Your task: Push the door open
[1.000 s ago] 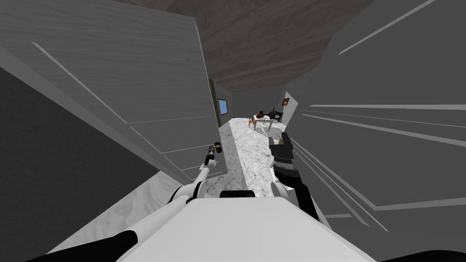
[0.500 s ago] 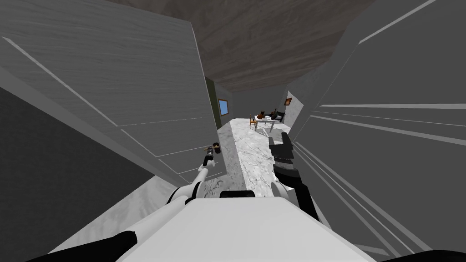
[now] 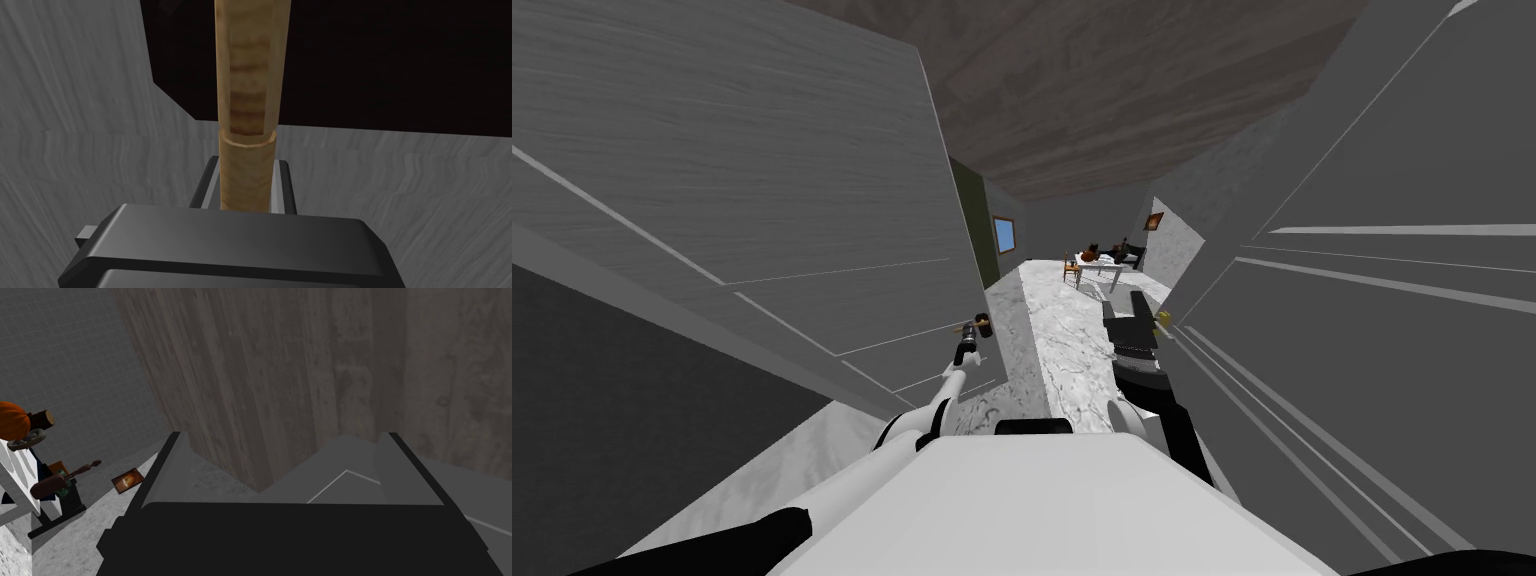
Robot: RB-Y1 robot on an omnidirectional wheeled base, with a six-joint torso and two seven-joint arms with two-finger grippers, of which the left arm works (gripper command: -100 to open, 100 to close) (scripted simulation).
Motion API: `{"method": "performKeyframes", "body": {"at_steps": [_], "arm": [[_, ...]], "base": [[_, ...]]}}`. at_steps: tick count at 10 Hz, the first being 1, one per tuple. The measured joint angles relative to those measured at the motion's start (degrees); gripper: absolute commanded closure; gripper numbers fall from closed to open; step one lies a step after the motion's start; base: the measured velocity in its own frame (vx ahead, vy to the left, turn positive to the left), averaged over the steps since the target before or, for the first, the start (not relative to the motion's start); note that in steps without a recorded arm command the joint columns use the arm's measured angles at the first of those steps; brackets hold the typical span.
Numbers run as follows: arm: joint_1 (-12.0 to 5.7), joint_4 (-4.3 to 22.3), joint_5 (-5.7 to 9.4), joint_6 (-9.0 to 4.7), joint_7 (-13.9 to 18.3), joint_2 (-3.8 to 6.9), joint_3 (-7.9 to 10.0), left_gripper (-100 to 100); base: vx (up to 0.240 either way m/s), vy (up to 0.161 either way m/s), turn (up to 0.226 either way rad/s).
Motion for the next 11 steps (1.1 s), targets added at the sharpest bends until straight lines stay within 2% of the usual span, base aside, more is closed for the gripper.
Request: {"method": "performKeyframes", "body": {"at_steps": [1, 2, 3, 4, 5, 6, 7, 8, 9, 10, 11], "arm": [[-0.56, 1.7, 0.23, -0.88, -0.01, 0.49, 0.54, 100], [-0.65, 1.57, 0.35, -1.14, -0.33, 0.52, 1.01, 100], [-0.22, 0.2, 0.36, -0.69, -0.38, 0.59, 1.07, 100], [-0.62, 1.85, 0.5, -1.38, -0.1, 1.3, 1.27, 100], [-0.04, 1.08, 0.64, -1.0, -0.41, 1.06, 1.8, 100], [0.77, -0.72, 0.86, 0.38, -1.11, 0.72, 2.57, 100], [0.72, -0.16, 1.05, 0.39, -1.02, 1.35, 2.86, 100], [0.55, 0.73, 1.23, -0.31, -0.74, 2.01, 3.21, 100], [0.85, 0.0, 1.47, -0.35, -1.35, 1.77, 4.15, 100], [1.27, -0.78, 1.71, 0.34, -1.52, 2.22, 4.68, 100], [1.01, -0.03, 1.94, 0.16, -1.51, 2.83, 5.23, 100]], "base": [[0.133, -0.028, 0.034], [0.036, -0.017, -0.002], [0.105, -0.046, 0.038], [0.143, -0.051, 0.062], [0.169, -0.046, 0.068], [0.183, -0.057, 0.051], [0.181, -0.067, 0.058], [0.19, -0.068, 0.078], [0.202, -0.078, 0.054], [0.2, -0.068, 0.073], [0.211, -0.042, 0.073]]}}
